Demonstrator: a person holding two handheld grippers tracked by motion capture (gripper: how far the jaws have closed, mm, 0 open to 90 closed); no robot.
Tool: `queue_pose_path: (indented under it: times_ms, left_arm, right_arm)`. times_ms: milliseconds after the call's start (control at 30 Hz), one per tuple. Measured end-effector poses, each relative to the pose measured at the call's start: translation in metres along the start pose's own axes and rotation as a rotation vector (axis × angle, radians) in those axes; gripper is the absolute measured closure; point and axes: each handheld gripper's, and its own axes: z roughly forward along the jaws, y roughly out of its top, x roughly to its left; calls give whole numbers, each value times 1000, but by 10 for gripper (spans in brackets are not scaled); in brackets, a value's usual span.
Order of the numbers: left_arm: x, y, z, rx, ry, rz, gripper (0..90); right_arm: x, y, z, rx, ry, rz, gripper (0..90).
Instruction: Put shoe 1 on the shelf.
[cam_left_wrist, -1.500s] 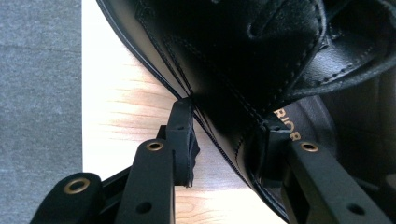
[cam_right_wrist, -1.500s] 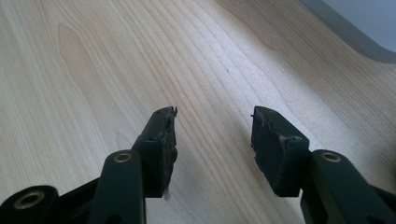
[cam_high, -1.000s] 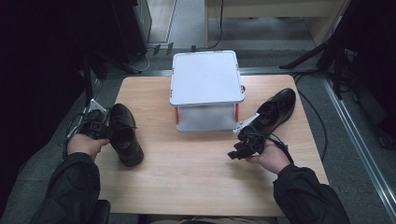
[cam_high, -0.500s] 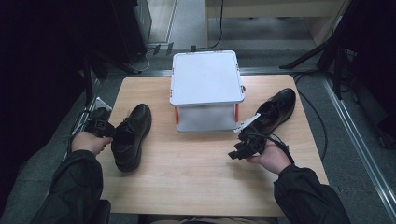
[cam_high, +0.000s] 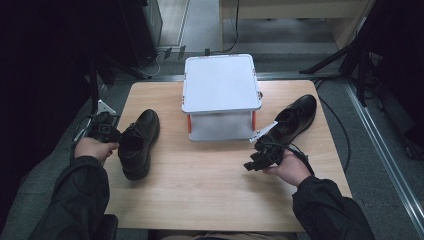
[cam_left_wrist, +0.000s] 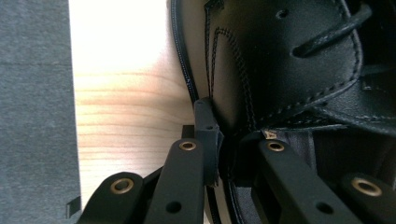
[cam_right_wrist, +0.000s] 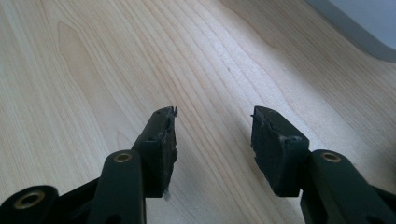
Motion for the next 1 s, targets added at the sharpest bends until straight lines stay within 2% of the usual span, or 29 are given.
queue_pose_path:
  times_ms: [267, 400, 433, 500, 533, 667, 767, 867, 1000]
  left_arm:
    - [-17, 25, -24, -6, 12, 2, 851]
    - [-23, 36, -37, -9, 3, -4, 850]
    - [-29, 44, -47, -19, 2, -10, 850]
    - [-32, 47, -50, -24, 4, -13, 850]
    - [-40, 56, -60, -26, 17, -3, 849]
    - [-56, 73, -81, -50, 38, 15, 847]
    - [-65, 84, -94, -62, 29, 8, 848]
    - [-80, 96, -109, -79, 45, 14, 847]
    - [-98, 110, -123, -95, 26, 18, 846]
  right_arm:
    - [0, 0, 0, -1, 2, -6, 503]
    - [0, -1, -1, -3, 1, -6, 503]
    - [0, -1, -1, -2, 2, -6, 504]
    - [0, -1, -1, -2, 3, -5, 503]
    - [0, -1, -1, -4, 4, -5, 503]
    - [0, -1, -2, -5, 6, -4, 504]
    - [1, -2, -2, -8, 6, -8, 503]
    - [1, -2, -2, -6, 8, -10, 503]
    - [2, -3, -2, -5, 10, -10, 503]
